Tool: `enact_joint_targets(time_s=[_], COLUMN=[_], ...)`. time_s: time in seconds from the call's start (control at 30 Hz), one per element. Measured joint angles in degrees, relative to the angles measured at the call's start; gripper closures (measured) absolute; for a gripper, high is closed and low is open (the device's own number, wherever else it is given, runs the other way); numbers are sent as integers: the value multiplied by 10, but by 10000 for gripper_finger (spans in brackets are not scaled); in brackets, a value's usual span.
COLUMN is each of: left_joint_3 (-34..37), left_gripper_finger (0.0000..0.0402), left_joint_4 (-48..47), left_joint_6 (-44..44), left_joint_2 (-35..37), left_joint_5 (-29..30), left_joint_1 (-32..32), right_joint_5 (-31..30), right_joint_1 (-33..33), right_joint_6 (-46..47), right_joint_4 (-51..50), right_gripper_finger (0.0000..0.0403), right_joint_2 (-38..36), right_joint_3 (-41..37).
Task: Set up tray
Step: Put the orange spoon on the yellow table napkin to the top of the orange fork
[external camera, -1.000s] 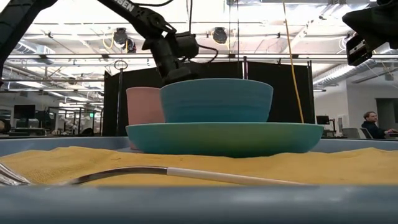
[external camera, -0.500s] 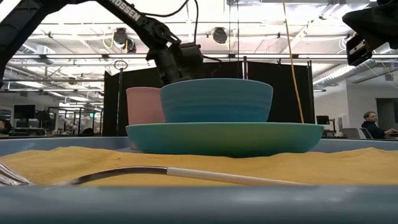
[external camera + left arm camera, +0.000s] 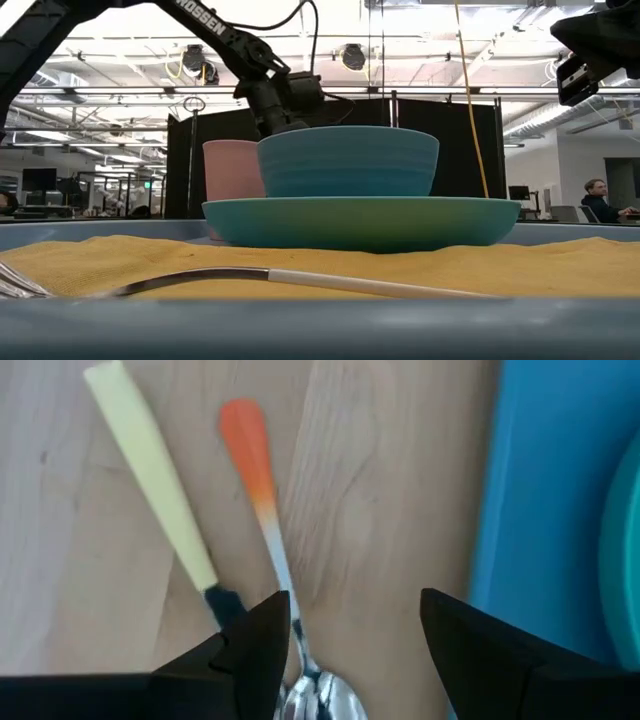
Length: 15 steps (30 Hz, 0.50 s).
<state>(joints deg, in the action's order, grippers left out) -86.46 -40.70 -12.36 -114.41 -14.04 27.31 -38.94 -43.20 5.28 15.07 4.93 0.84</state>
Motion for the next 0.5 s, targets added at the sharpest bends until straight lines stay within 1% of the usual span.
enact_joint_targets(time_s=[0.13, 0.3, 0.5], left_joint_3=[0, -1, 0], left_gripper_finger=[172, 172, 172], left_joint_4=[-17, -22, -19], left_joint_6=[-11, -14, -21], left_joint_2=[0, -11, -32], left_joint_5=[15, -15, -4], left_joint_1=[0, 6, 1], right_joint_5=[0, 0, 0], right_joint_1=[0, 0, 0], right_joint_6=[0, 0, 0], right_joint_4=[0, 0, 0], right_gripper_finger=[403, 403, 403], right_joint_2=[0, 0, 0], right_joint_3=[0, 0, 0])
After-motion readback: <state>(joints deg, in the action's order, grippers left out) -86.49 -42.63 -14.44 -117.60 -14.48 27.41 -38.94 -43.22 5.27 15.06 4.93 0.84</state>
